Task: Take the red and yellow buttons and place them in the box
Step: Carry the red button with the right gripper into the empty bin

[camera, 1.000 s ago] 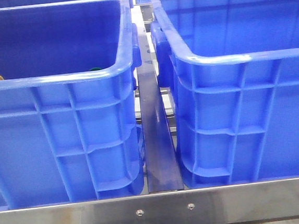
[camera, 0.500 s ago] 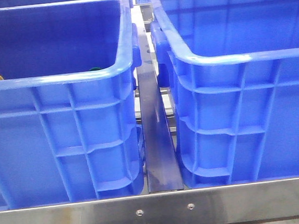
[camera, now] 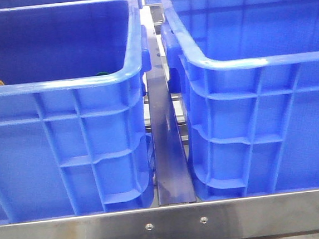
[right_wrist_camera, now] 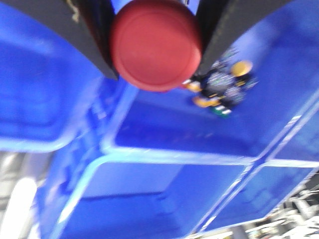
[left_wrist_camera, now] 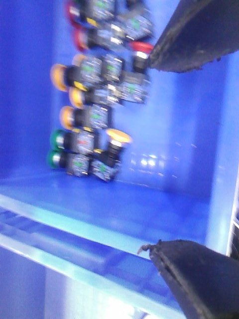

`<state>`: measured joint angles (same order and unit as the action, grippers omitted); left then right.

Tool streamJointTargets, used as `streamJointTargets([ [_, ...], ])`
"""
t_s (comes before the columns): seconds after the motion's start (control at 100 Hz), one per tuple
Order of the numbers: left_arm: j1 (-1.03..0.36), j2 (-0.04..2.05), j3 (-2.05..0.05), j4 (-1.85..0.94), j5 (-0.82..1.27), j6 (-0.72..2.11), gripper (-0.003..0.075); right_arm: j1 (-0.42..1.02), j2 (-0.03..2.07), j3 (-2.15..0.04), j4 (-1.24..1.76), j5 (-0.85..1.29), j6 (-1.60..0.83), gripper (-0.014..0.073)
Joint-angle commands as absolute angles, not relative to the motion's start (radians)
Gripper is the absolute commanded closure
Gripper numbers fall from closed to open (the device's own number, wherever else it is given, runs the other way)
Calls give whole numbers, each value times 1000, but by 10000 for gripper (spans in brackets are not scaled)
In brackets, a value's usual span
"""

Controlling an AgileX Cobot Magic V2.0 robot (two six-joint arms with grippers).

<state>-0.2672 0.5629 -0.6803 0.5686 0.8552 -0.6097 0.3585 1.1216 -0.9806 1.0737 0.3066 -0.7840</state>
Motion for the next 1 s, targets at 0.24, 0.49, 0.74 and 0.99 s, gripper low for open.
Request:
streamJointTargets([
  [0.24,-265,561,-676,584,731,-578,436,361,1101,-937,996,-33,-806,410],
  [0.49,-265,560,-676,584,682,-578,739,361,1175,-869,996,-238,-831,410],
  [0.74,-265,560,-676,584,682,-578,739,361,1355,-869,994,-453,-849,410],
  [0.99,-265,560,-676,584,681,-578,739,361,1534,-878,994,-562,-844,410],
])
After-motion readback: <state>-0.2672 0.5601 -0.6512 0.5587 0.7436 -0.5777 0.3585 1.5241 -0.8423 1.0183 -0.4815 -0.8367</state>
